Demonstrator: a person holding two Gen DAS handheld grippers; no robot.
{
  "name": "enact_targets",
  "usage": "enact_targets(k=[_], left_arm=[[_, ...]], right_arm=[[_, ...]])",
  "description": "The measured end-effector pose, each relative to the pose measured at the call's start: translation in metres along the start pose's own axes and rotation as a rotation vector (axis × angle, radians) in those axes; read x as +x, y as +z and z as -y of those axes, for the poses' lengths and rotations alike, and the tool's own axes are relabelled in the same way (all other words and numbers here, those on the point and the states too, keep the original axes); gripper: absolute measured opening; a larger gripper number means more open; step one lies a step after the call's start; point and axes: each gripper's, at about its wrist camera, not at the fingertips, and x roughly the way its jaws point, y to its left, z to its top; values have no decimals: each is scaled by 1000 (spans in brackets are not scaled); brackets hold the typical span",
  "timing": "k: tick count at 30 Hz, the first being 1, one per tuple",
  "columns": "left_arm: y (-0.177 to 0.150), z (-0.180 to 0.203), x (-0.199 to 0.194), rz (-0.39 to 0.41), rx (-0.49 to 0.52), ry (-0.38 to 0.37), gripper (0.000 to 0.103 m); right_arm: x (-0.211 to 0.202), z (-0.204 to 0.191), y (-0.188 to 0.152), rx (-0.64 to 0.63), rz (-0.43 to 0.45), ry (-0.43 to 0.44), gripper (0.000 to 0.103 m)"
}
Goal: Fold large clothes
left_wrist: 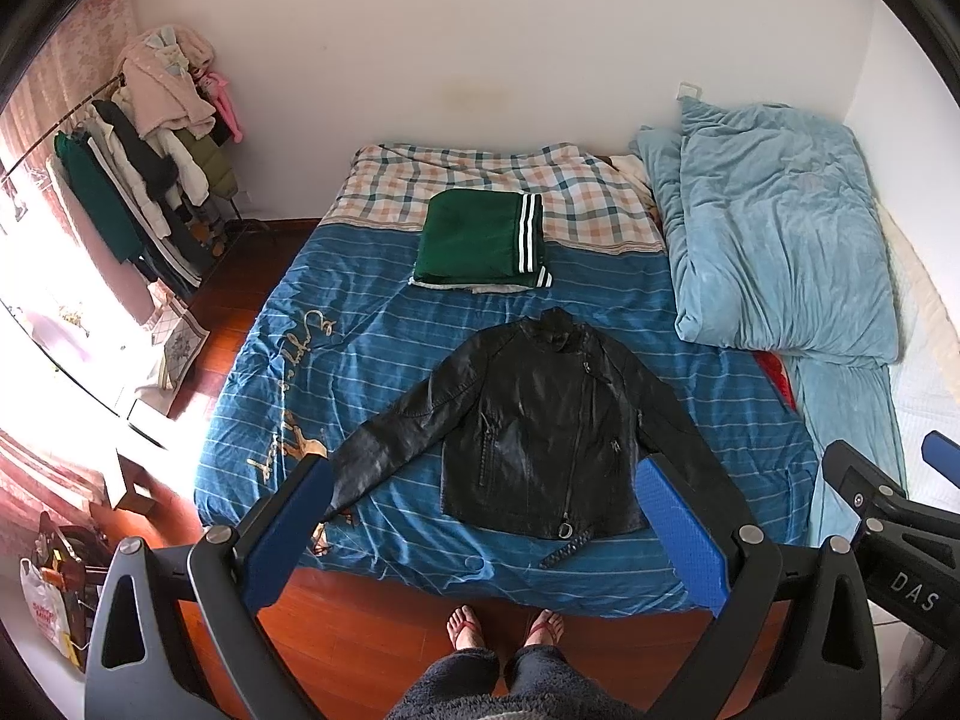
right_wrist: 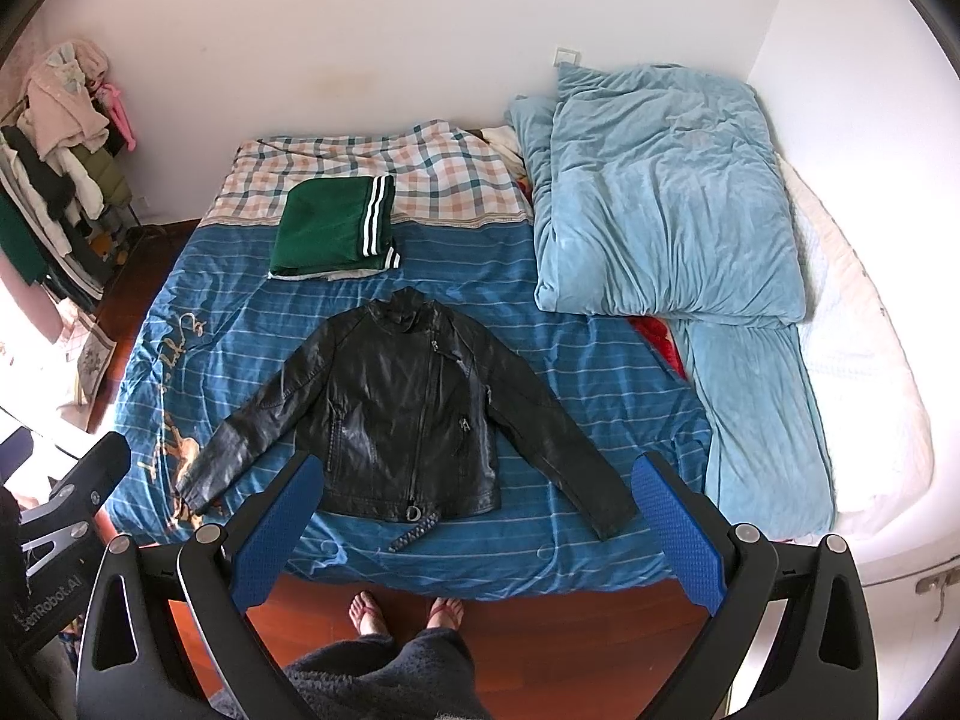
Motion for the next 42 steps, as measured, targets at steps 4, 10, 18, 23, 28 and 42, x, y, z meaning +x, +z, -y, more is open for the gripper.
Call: enact_targets(k=[4, 10, 18, 23, 28, 42], left_arm=[[1, -2, -1, 0, -1, -2, 103], [1, -1, -2, 1, -3, -5, 103], [2, 3, -1, -4, 0, -12, 103], [13, 4, 19, 32, 18, 23, 103], [22, -1, 74, 88, 47, 90, 103], [5, 42, 315, -118, 70, 278, 103]], right_arm=[[0, 0, -1, 0, 1, -1, 103], [0, 0, -1, -1, 1, -1, 103], [-1, 0, 1, 6, -4, -4, 103], [14, 11, 7, 81, -35, 31, 103], [74, 37, -2, 233, -41, 49, 103], [413, 232, -169, 994, -361, 99, 68]])
